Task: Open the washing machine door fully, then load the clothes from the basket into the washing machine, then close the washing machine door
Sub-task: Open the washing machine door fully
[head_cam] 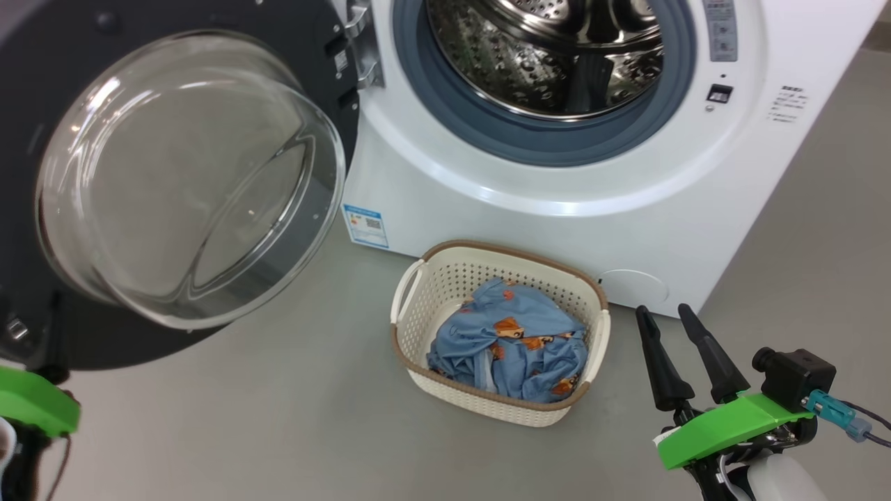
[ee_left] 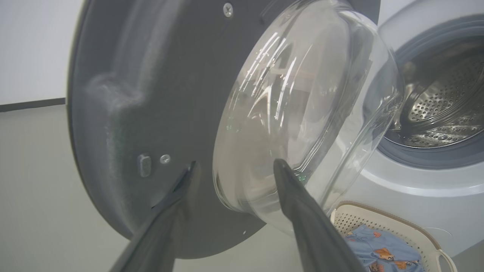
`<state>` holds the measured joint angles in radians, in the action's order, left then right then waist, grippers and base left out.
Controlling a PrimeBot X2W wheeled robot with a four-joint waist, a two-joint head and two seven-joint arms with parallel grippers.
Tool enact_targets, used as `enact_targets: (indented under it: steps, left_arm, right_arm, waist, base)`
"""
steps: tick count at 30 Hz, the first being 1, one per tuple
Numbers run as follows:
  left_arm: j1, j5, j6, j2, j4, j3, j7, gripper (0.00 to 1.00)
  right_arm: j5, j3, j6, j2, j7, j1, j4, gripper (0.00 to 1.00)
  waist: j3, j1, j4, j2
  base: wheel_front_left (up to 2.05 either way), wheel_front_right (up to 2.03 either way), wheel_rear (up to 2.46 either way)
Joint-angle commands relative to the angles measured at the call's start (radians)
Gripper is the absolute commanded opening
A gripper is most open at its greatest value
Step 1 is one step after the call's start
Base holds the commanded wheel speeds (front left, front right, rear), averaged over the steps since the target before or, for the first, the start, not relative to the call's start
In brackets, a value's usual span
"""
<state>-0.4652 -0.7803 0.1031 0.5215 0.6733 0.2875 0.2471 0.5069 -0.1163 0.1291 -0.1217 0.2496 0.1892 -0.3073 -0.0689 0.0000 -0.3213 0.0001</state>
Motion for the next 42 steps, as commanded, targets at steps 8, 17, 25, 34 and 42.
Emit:
enact_targets:
  steps: [8,17,25,34,42]
  left_arm:
    - [0.113,0.010,-0.075,0.025,-0.229,-0.059,0.013,1.00]
    - [0.251,0.022,-0.167,-0.007,-0.443,-0.077,0.014,1.00]
    - [0.332,0.054,-0.221,-0.047,-0.568,-0.096,0.014,1.00]
    - [0.392,0.109,-0.233,-0.114,-0.632,-0.121,0.015,1.00]
    - [0.417,0.168,-0.213,-0.143,-0.636,-0.138,0.015,1.00]
  right_arm:
    - [0.019,-0.041,0.002,-0.008,0.012,-0.016,0.024,1.00]
    - [0.021,-0.053,0.002,-0.031,0.012,-0.029,0.028,1.00]
    - [0.020,-0.055,0.002,-0.052,0.012,-0.026,0.036,1.00]
    - [0.021,-0.035,0.002,-0.081,0.012,-0.019,0.046,1.00]
    - [0.011,-0.019,0.002,-0.101,0.012,-0.015,0.057,1.00]
  waist:
    - [0.046,0.0000,0.073,-0.0001]
    - [0.069,0.0000,0.164,-0.0001]
    - [0.075,0.0000,0.251,-0.0001]
    - [0.080,0.0000,0.322,-0.0001]
    - [0.076,0.0000,0.347,-0.0001]
  base:
    - [0.00,0.00,0.00]
    - [0.00,0.00,0.00]
    - [0.00,0.00,0.00]
    - [0.00,0.00,0.00]
    - [0.00,0.00,0.00]
